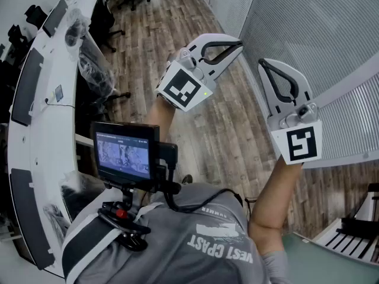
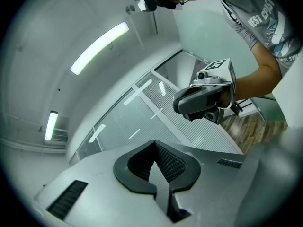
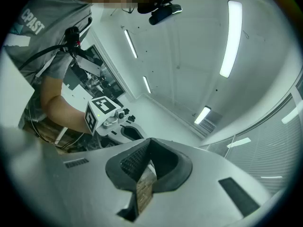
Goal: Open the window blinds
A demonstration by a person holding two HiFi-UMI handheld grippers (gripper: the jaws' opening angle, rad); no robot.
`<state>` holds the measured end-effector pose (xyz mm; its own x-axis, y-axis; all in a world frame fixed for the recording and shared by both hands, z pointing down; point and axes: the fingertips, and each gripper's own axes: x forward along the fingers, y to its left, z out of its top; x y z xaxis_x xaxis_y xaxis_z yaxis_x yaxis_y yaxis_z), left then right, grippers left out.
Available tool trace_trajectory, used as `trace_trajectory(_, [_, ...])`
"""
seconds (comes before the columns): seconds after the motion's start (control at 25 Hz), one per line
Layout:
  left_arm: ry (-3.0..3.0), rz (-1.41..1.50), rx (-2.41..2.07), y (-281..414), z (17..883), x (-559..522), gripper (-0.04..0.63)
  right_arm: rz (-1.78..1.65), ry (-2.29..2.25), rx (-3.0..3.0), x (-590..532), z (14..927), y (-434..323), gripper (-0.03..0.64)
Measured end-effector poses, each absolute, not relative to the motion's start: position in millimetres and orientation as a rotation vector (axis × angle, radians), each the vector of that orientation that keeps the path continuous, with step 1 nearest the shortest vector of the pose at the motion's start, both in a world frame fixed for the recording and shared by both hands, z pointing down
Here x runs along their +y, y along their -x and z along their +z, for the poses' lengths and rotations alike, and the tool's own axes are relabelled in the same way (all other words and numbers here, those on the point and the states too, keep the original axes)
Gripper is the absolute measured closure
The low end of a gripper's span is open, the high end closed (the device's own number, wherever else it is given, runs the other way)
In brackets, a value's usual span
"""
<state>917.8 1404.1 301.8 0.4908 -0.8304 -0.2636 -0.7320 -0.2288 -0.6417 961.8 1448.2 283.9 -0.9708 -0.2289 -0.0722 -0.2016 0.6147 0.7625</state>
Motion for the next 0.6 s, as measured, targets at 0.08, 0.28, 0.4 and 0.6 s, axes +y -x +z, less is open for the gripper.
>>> trace_trajectory(0.08, [2.009,-0.174,1.284,-919,304,1403,0.594,-1.313,-0.368,-2.796,1448,284,-962,0.621])
trace_trajectory(0.28, [2.018,-0.176,1.280,-921,308,1402,0.594,-1.311,-0.366,-2.789,1448,287,-963,0.621])
trace_trajectory(0.4, [2.020,-0.181,1.277,-921,312,1403,0.594,-1.302,-0.373,-2.792,1448,291,-963,0.621])
trace_trajectory(0.6, [2.028,-0.188,1.274,-915,330,1406,0.594,-1.302,-0.412,-2.790,1448,302,-964,0.621])
